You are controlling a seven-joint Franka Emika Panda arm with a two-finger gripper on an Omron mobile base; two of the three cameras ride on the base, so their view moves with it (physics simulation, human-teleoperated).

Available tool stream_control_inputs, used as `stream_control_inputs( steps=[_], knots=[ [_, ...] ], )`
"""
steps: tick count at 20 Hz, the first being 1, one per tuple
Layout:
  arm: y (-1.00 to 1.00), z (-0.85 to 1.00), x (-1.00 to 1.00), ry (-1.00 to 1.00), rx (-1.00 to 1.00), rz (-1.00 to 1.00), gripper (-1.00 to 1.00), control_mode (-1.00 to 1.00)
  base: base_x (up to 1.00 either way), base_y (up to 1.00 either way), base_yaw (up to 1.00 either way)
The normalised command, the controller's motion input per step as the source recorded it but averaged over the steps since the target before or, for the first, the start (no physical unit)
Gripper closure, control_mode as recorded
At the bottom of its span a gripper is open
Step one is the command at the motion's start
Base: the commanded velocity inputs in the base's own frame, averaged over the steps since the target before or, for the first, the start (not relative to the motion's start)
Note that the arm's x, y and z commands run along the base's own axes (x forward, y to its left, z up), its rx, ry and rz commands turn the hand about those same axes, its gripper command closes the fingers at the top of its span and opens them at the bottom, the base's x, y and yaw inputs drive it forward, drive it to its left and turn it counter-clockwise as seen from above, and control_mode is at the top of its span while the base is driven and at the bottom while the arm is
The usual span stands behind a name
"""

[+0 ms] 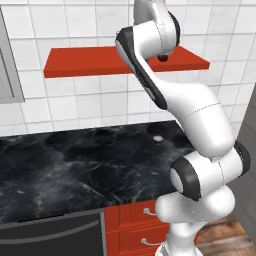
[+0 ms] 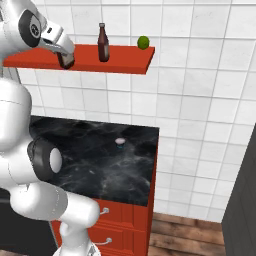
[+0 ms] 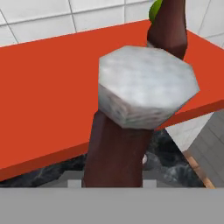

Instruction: Pick the ketchup and ketchup from the counter and place them in the cabinet.

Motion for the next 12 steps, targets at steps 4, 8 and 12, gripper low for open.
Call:
stream_control_inputs(
  steps=[4, 8, 12],
  knots=[
    [0.00, 0.00, 0.46, -0.02, -0.05, 0.07, 1.00, -1.00, 0.00, 0.00, 0.00],
    [0.00, -0.12, 0.51, 0.00, -0.03, 0.08, 1.00, -1.00, 0.00, 0.00, 0.00],
    [0.00, -0.30, 0.45, 0.00, -0.03, 0.10, 1.00, -1.00, 0.00, 0.00, 0.00]
  ],
)
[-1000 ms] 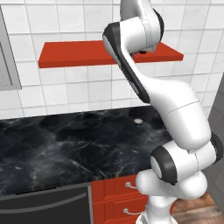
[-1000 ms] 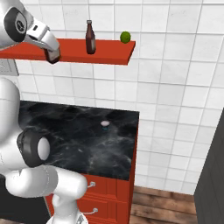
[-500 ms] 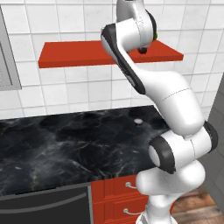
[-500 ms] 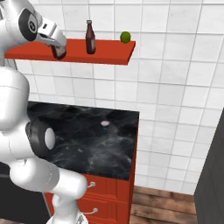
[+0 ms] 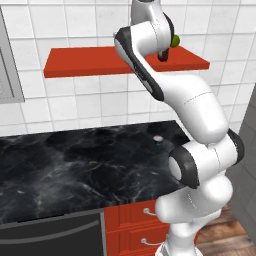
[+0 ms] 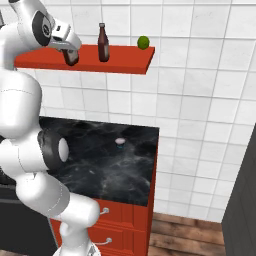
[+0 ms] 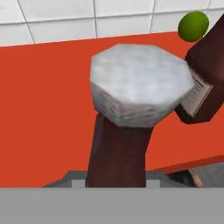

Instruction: Pick the ketchup and ketchup from the counter and place them in the cabinet.

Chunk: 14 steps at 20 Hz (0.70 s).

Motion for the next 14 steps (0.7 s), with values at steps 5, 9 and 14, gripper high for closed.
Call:
stream_control_inputs(
  steps=[5, 9, 14],
  knots=[
    [0.00, -0.31, 0.53, 0.00, -0.04, 0.10, 1.00, -1.00, 0.00, 0.00, 0.00],
    [0.00, -0.17, 0.57, 0.00, -0.03, 0.09, 1.00, -1.00, 0.00, 0.00, 0.00],
    [0.00, -0.13, 0.46, -0.01, -0.02, 0.08, 1.00, -1.00, 0.00, 0.00, 0.00]
  ],
)
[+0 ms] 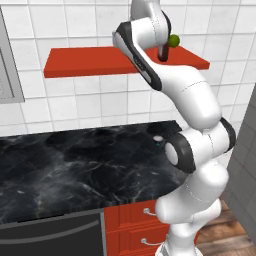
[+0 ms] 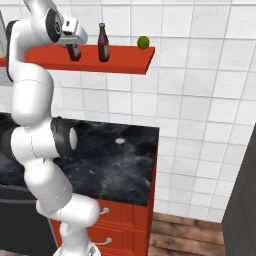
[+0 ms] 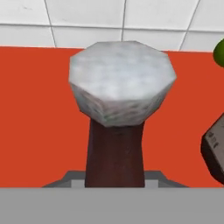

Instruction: Pick the ketchup and ketchup from the counter and place them in the cabinet.

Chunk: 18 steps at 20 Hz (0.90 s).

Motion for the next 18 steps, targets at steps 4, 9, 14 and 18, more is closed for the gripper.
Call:
stream_control_inputs(
  steps=[4, 9, 14, 18],
  knots=[
    [0.00, -0.26, 0.39, 0.00, -0.03, 0.08, 1.00, -1.00, 0.00, 0.00, 0.00],
    [0.00, -0.37, 0.41, 0.00, -0.03, 0.07, -1.00, -1.00, 0.00, 0.00, 0.00],
    [0.00, -0.40, 0.25, 0.00, -0.04, 0.06, -1.00, -1.00, 0.00, 0.00, 0.00],
    [0.00, -0.36, 0.19, 0.00, -0.04, 0.06, -1.00, -1.00, 0.00, 0.00, 0.00]
  ],
)
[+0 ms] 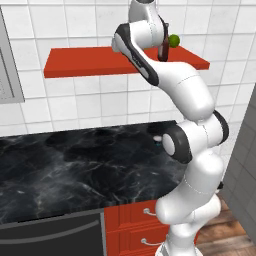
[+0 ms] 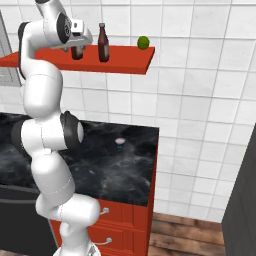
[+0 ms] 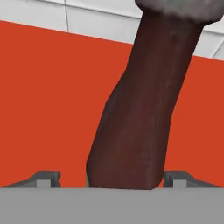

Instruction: Pick the ketchup and ketchup from the counter and place them in the cabinet.

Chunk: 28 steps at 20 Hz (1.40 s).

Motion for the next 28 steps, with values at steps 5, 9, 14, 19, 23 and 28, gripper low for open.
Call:
stream_control_inputs(
  steps=[5, 9, 14, 19, 23, 28],
  knots=[
    [0.00, -0.22, 0.03, -0.02, -0.04, 0.06, -1.00, -1.00, 0.00, 0.00, 0.00],
    [0.08, -0.02, -0.75, -0.08, 0.00, 0.03, -1.00, -1.00, 0.00, 0.00, 0.00],
    [0.13, -0.12, -1.00, -0.07, 0.00, 0.00, -1.00, -1.00, 0.00, 0.00, 0.00],
    [0.05, -0.14, -1.00, -0.08, 0.00, 0.00, -1.00, -1.00, 0.00, 0.00, 0.00],
    [0.00, -0.56, -1.00, -0.01, 0.00, 0.00, -1.00, -1.00, 0.00, 0.00, 0.00],
    [-0.14, -0.99, -0.96, 0.00, 0.00, 0.00, -1.00, -1.00, 0.00, 0.00, 0.00]
  ],
)
